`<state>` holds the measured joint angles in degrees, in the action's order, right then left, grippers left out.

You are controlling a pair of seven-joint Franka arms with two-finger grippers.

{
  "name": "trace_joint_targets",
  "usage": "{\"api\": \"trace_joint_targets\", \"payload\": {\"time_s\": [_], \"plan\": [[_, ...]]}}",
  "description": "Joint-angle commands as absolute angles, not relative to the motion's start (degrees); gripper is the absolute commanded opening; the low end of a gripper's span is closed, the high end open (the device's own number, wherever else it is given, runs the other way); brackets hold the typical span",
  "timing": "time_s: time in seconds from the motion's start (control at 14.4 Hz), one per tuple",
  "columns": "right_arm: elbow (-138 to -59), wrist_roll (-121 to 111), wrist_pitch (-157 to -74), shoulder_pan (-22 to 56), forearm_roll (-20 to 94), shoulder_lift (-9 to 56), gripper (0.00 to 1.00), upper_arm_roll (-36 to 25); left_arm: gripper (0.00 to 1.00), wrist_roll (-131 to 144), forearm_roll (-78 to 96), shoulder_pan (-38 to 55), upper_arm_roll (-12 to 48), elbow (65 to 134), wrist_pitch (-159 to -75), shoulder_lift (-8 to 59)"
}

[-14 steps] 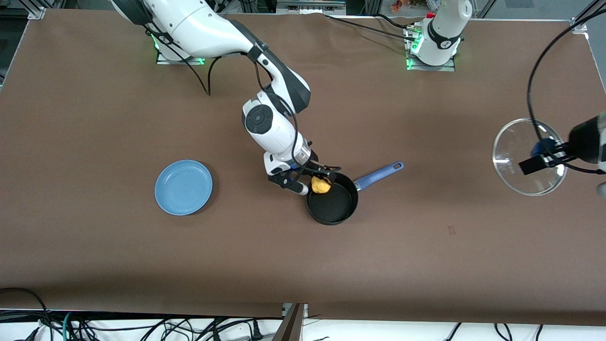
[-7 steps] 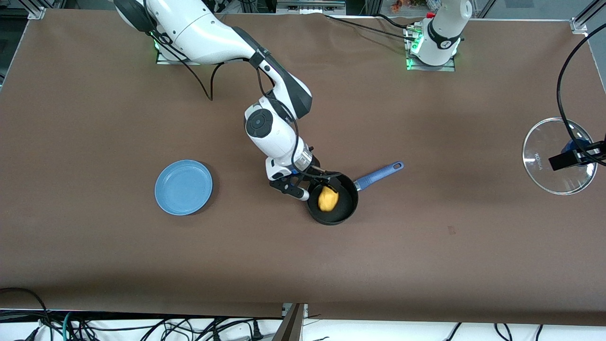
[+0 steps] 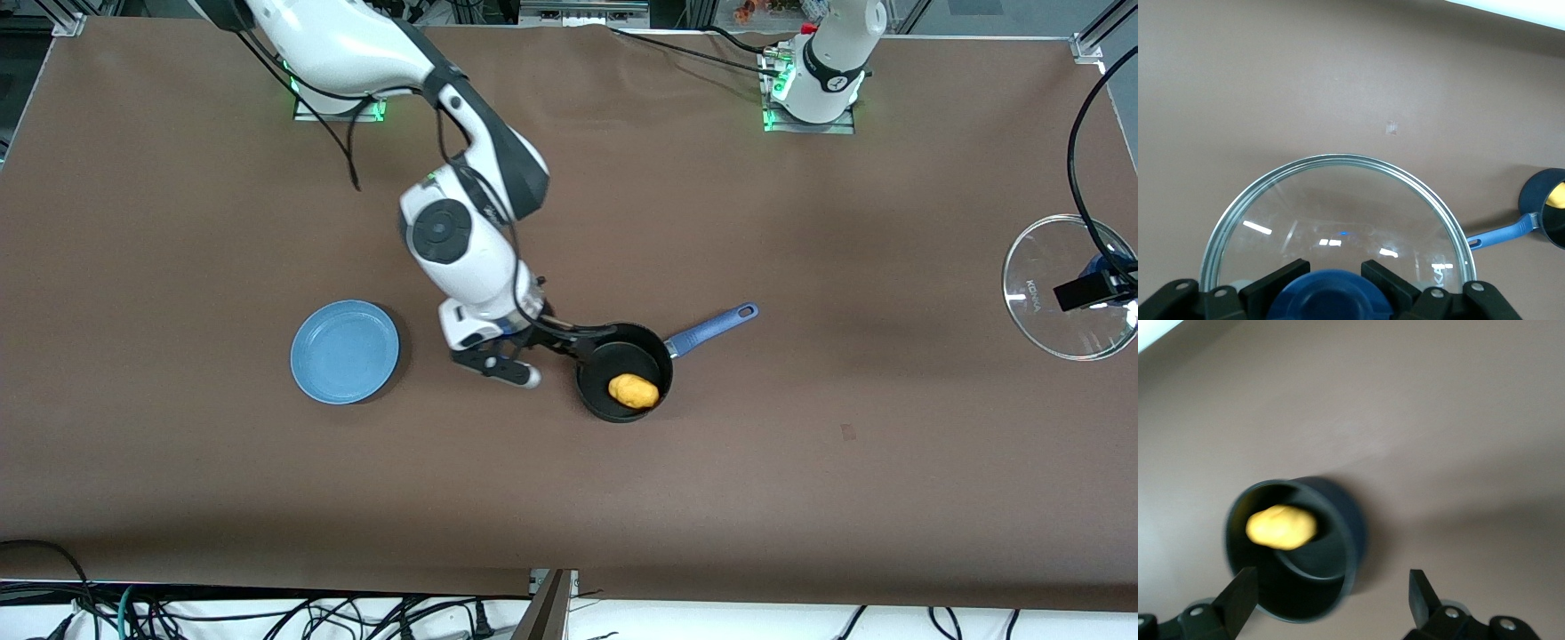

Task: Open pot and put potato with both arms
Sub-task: 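Release the potato into the pot and withdraw the right gripper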

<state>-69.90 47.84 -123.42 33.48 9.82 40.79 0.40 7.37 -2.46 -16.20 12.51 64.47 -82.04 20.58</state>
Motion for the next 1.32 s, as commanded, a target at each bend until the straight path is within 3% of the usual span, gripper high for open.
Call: {"api": "trace_joint_targets", "payload": {"time_s": [0.0,0.21,0.48,0.69,0.9,1.04,1.25], "plan": [[-77.0,39.2,-113.3,33.3,9.2,31.3,1.00,-4.8,0.41,6.5,-2.5,-16.6,12.8,74.5,-86.0,13.1],[-82.9,29.9,-103.5,33.3,9.6,21.1,1.00,-11.2,0.41,6.5,-1.2,-16.7,12.8,82.4,-90.3,8.2],[-96.7,22.8,-99.8,33.3,9.2,4.4,1.00,-16.1,0.40,5.9,-1.1,-17.1,12.9,90.2,-94.7,3.6],[-97.5,15.9,-94.9,33.3,8.1,0.9,1.00,-19.4,0.40,5.5,-1.1,-17.0,13.1,91.0,-94.7,3.1],[-97.4,12.1,-92.9,29.4,3.1,-1.1,1.00,-16.9,0.40,5.5,-0.4,-17.0,13.8,91.9,-95.9,3.1],[-97.4,6.2,-92.2,19.0,2.3,-2.3,1.00,-8.4,0.40,5.5,-0.4,-17.0,13.8,92.4,-96.3,3.2],[-96.8,1.0,-89.9,7.3,2.0,-2.4,1.00,-0.9,0.40,5.5,-0.4,-16.9,13.8,92.6,-96.7,3.2]]}}
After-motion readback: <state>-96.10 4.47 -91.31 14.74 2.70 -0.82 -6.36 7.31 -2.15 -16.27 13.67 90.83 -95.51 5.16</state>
